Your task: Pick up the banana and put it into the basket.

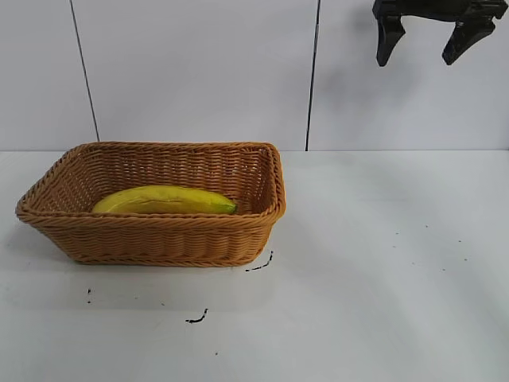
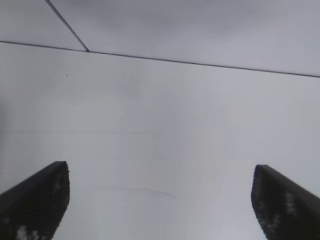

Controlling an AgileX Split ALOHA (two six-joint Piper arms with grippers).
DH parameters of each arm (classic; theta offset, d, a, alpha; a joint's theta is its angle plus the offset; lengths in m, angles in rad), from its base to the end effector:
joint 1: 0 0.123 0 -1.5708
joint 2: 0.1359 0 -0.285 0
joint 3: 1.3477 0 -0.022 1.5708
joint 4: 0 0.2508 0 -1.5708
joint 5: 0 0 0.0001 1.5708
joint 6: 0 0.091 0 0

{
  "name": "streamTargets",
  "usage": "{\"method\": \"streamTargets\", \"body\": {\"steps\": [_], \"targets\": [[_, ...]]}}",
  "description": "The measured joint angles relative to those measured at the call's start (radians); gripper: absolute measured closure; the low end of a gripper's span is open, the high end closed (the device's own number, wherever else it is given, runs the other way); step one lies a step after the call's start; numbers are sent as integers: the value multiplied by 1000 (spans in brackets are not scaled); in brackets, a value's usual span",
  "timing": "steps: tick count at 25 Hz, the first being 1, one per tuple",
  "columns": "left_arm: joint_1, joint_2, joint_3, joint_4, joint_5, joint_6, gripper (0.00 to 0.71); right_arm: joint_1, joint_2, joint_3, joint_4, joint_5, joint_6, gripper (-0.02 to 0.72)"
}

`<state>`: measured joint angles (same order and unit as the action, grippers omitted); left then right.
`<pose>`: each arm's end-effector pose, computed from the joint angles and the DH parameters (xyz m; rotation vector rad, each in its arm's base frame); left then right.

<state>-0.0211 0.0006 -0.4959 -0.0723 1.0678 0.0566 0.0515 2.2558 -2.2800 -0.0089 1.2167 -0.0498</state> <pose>-0.0048 -0.0057 0.2758 0.0832 2.0529 -0.0647 0.4955 0.0248 0.2856 -0.1370 2.6726 -0.0116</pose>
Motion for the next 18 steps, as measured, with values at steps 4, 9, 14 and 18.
{"method": "streamTargets", "body": {"steps": [4, 9, 14, 18], "targets": [[0, 0, 0, 0, 0, 0, 20, 2, -109, 194, 21, 0, 9, 11], [0, 0, 0, 0, 0, 0, 20, 2, -312, 493, 27, -2, 18, 11], [0, 0, 0, 0, 0, 0, 20, 2, -568, 843, 27, -1, 20, 11], [0, 0, 0, 0, 0, 0, 20, 2, -785, 1091, 27, -1, 21, 11]]}}
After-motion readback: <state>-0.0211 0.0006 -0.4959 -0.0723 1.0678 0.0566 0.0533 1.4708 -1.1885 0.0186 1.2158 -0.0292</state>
